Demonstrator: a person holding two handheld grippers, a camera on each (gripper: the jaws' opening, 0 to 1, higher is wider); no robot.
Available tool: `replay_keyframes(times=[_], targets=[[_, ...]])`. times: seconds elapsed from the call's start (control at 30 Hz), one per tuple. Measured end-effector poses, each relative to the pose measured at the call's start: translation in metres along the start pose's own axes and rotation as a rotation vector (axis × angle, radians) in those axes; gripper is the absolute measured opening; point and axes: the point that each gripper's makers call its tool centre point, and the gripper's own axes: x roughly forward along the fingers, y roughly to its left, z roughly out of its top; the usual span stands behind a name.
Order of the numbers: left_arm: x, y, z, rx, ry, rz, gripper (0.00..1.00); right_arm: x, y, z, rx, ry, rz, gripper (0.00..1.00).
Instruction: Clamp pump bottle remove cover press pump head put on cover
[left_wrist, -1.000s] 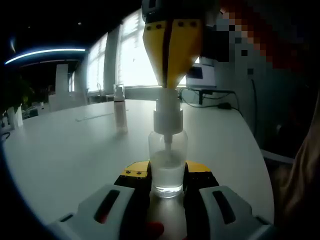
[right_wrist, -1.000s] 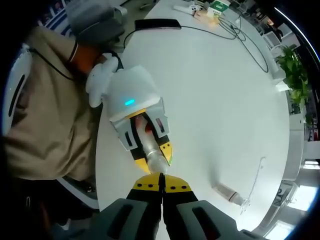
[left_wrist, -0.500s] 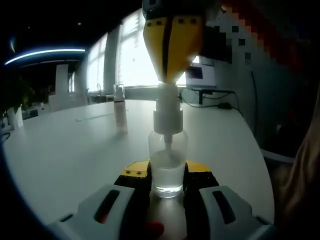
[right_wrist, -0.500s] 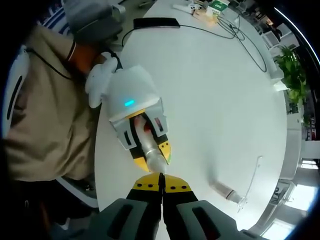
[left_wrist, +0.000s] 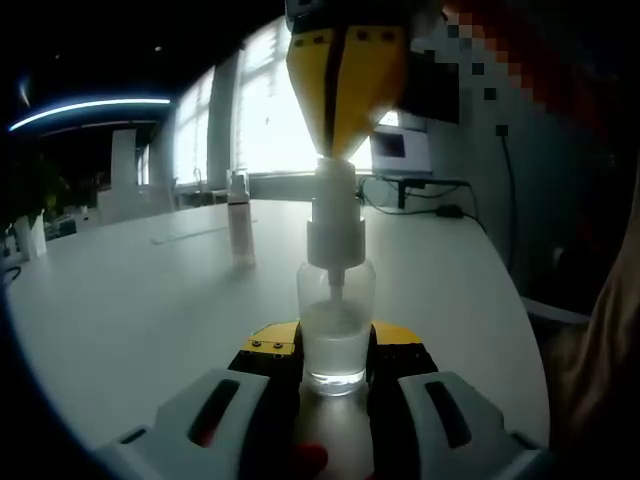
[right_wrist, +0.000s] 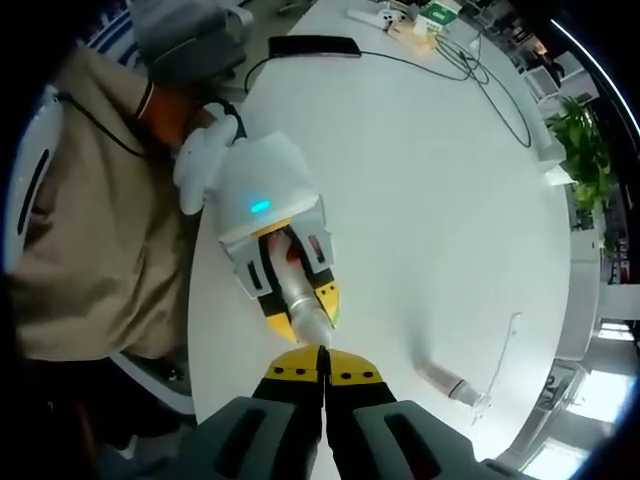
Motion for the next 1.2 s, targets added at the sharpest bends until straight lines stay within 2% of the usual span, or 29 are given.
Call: replay_keyframes(times=[0.57, 0.67, 0.73, 1.2], targets=[[0.0003, 0.0016, -0.0003, 0.001, 0.000, 0.000, 0.15, 0.0004, 0.0000, 0.0001, 0.018, -0.032, 0.033, 0.00], [0.0002, 0.0024, -0.0003, 0.000, 0.000, 0.000, 0.15, 0.0005, 0.0003, 0.0003, 0.007, -0.034, 0.027, 0.00], [0.0003, 0.0025, -0.0002, 0.001, 0.000, 0.001, 0.15, 0.0003, 0.0008, 0.0007, -0.036, -0.033, 0.016, 0.00], [0.0002, 0.0008, -0.0005, 0.001, 0.000, 0.001, 0.15, 0.0007, 0.0003, 0.0010, -0.021, -0.023, 0.019, 0.00]])
